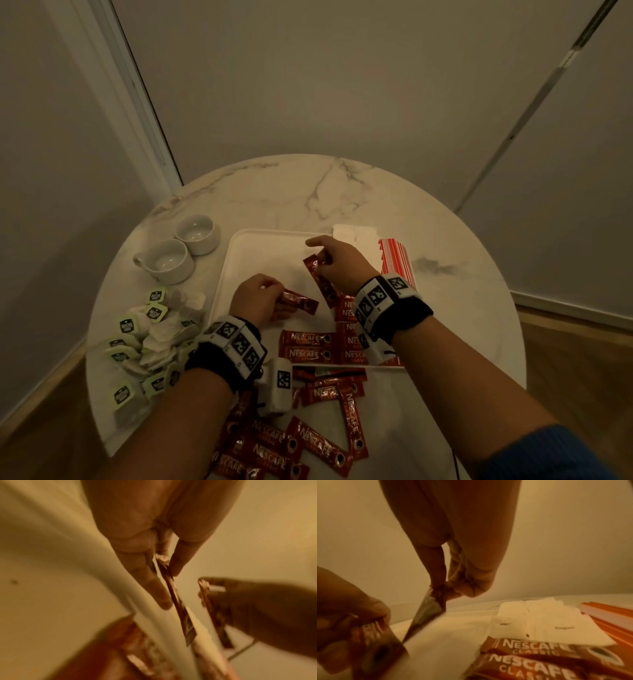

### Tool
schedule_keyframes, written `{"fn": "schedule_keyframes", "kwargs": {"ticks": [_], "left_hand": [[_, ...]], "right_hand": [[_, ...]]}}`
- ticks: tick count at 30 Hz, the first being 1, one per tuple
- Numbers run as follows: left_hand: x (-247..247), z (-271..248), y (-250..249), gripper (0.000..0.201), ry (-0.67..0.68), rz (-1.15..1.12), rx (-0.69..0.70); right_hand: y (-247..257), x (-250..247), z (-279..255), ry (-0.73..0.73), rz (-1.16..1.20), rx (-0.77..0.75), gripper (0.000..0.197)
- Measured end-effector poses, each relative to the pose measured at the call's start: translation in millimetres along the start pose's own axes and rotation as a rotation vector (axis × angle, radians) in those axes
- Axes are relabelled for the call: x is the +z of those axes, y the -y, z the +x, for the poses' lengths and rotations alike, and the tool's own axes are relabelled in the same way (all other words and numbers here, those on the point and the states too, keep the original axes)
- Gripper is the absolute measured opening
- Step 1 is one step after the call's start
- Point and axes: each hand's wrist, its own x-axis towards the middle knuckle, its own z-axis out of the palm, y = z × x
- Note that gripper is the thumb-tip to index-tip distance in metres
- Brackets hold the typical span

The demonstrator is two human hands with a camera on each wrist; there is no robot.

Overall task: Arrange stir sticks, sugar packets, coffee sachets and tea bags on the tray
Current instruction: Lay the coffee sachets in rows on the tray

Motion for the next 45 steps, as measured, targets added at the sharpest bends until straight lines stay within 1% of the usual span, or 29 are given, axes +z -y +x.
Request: {"fn": "schedule_keyframes", "kwargs": {"ticks": [2,3,5,7,9,11,12,14,16,18,20,23,25,29,33,40,45], "left_hand": [[3,7,5,0.013,-0.070,0.305,0.125],[3,8,7,0.016,-0.096,0.401,0.174],[1,10,10,0.021,-0.089,0.473,0.188],[0,13,12,0.025,-0.062,0.539,0.169],[-1,14,12,0.032,-0.079,0.696,0.180],[-1,8,8,0.034,-0.101,0.906,0.254],[0,2,6,0.032,-0.084,0.989,0.318],[4,-13,4,0.032,0.018,1.146,0.428],[11,-29,10,0.038,0.132,1.282,0.489],[18,-40,18,0.045,0.185,1.358,0.529],[24,-46,27,0.050,0.192,1.381,0.526],[27,-47,35,0.051,0.177,1.374,0.504],[28,-48,36,0.051,0.169,1.375,0.494],[28,-53,37,0.052,0.188,1.346,0.486],[28,-56,37,0.054,0.211,1.348,0.484],[26,-59,36,0.059,0.279,1.334,0.451],[26,-63,36,0.058,0.293,1.351,0.471]], "right_hand": [[1,1,7,-0.033,-0.017,0.004,0.036],[2,2,10,-0.051,-0.030,-0.004,0.030],[4,5,16,-0.047,-0.092,-0.023,0.023],[6,11,21,0.001,-0.142,-0.035,0.023],[8,18,24,0.053,-0.192,-0.051,0.023],[8,25,26,0.109,-0.236,-0.070,0.022],[8,27,27,0.132,-0.249,-0.075,0.023],[6,28,29,0.132,-0.248,-0.076,0.026],[3,24,31,0.100,-0.234,-0.055,0.030],[-1,19,32,0.093,-0.268,-0.023,0.032],[-4,19,32,0.125,-0.357,-0.022,0.030],[-4,26,31,0.193,-0.529,-0.053,0.028],[-4,30,31,0.204,-0.561,-0.065,0.024],[-3,30,26,0.254,-0.549,-0.069,0.020],[-4,27,17,0.297,-0.533,-0.079,0.022],[-2,27,9,0.339,-0.486,-0.021,0.021],[-3,27,6,0.379,-0.470,-0.015,0.020]]}}
